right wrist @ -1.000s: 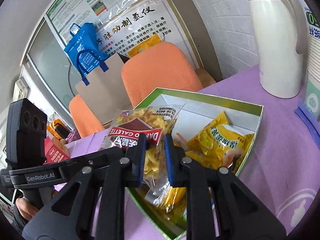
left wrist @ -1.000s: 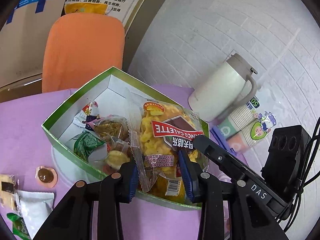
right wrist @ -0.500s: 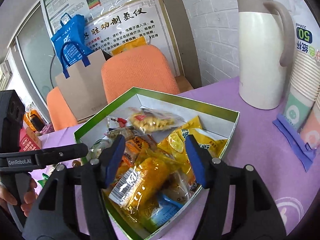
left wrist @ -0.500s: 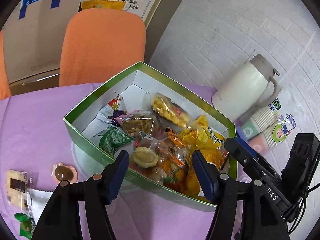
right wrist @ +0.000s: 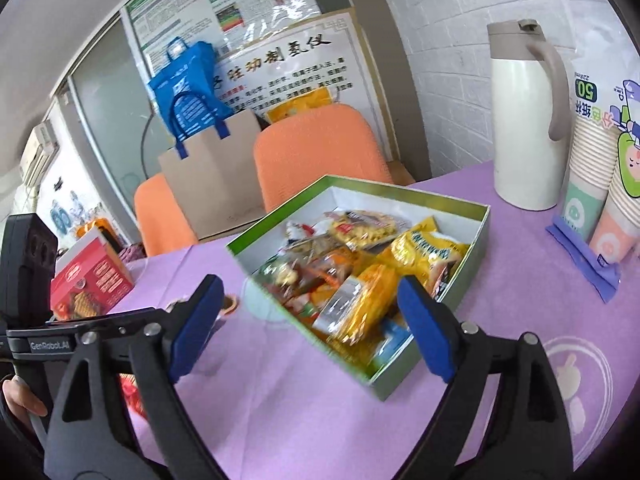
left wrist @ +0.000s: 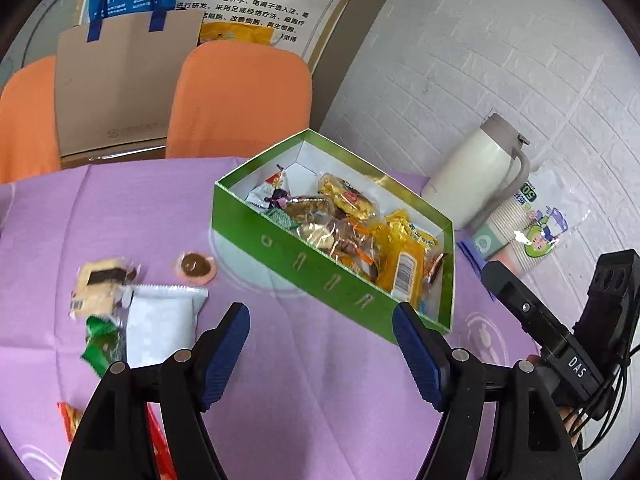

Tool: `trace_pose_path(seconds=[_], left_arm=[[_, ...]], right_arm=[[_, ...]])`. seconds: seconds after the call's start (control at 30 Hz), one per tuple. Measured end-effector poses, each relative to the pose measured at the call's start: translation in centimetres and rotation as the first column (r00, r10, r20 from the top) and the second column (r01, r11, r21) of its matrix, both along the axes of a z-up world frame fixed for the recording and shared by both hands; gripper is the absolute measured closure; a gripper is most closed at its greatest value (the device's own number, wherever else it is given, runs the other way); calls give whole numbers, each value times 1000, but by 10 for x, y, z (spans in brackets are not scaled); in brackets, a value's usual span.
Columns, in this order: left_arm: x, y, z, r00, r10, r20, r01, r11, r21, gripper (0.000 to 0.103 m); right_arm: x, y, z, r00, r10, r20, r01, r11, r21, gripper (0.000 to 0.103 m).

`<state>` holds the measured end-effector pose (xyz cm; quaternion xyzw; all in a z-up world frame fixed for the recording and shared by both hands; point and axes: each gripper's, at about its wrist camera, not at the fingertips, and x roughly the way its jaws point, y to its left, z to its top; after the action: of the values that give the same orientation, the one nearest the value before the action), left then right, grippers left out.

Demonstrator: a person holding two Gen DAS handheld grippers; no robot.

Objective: Organize snacks
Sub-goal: 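Withdraw both tools and move them to the red cookie bag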

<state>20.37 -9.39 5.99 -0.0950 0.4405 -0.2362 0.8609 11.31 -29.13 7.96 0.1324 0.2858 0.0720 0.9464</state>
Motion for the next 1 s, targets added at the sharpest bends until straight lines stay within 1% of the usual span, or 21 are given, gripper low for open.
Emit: trace_pose_path(seconds=[0.1,0.23,0.3,0.4,0.53,0.7,0.8,0.87,0.93,1.0], left_arm=[[-27,22,-6,1000,22,8,-22,1000,-16,26],[-55,57,-23,996,93,-16,-93,996,-2,24],[-66,77,-32,989,146,-24,-145,989,36,24],[-82,103,-40,975,223,-8,-222,972,75,24],[-94,138,-55,957,289,-27,-287,956,60,24],[-92,160,-75,947,313,-72,-310,950,44,24],[-86,164,-80,949,303,-84,-305,953,1,24],[-84,167,-81,954,284,-94,-290,956,-49,25],[-83,170,-83,957,274,-99,-282,957,-72,25],[-83,172,-85,957,269,-104,-278,957,-81,25]], right_arm=[[-13,17,-7,999,51,-18,-51,999,-7,11],[-24,38,-24,991,119,-59,-119,993,-1,11],[-26,47,-32,987,141,-78,-140,990,11,11],[-27,60,-43,979,171,-112,-168,985,40,11],[-29,82,-53,964,222,-145,-219,975,37,11],[-28,113,-64,942,281,-185,-282,959,23,11],[-27,137,-73,920,328,-214,-334,943,8,11],[-24,155,-80,900,363,-240,-374,927,1,11],[-22,170,-86,884,388,-261,-402,916,1,11],[-18,184,-92,867,415,-276,-432,902,1,14]])
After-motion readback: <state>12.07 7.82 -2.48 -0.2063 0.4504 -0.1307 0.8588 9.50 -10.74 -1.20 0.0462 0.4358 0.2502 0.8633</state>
